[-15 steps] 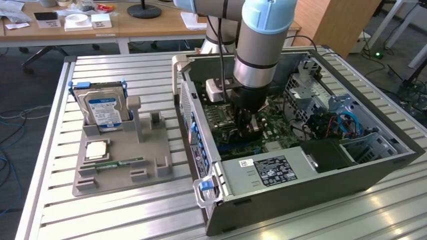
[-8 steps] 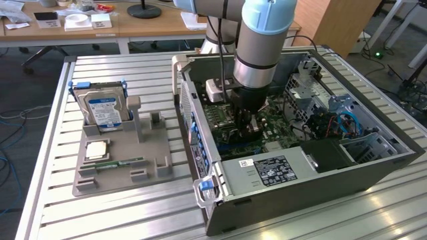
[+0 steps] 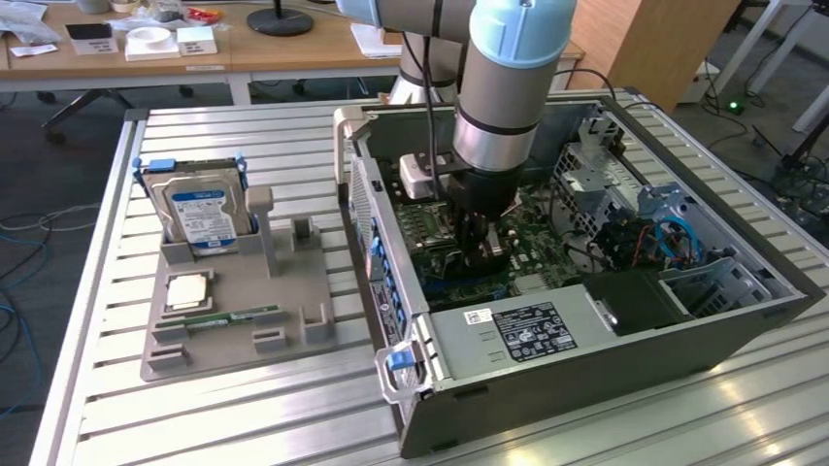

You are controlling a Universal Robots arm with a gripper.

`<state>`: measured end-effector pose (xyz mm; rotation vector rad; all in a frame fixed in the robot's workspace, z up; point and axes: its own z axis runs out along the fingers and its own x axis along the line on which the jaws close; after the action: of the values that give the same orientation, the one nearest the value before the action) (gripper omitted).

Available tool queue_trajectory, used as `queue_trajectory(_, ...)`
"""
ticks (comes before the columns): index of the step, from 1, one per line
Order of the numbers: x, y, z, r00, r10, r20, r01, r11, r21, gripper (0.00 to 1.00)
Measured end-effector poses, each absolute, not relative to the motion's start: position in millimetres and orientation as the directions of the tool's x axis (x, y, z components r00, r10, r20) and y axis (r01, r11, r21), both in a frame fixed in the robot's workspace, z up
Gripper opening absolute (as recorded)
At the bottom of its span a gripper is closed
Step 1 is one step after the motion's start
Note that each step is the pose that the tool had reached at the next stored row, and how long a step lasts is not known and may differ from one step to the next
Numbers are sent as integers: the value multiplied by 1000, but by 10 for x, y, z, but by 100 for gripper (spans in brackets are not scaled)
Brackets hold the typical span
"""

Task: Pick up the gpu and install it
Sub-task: 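Insert the gpu into the slot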

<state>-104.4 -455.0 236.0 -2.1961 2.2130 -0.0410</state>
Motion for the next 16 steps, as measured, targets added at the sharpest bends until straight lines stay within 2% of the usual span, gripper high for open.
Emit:
queue_trajectory(13,-1048,-4547,2353,-9,-1000,0,-999,9,-36,27)
queue_trajectory(14,-1046,-4548,2358,-8,-1000,1,-999,8,-36,33)
queue_trajectory(15,-1044,-4549,2358,-8,-1000,1,-999,8,-35,33)
queue_trajectory(16,-1045,-4550,2359,-8,-1000,2,-999,8,-35,40)
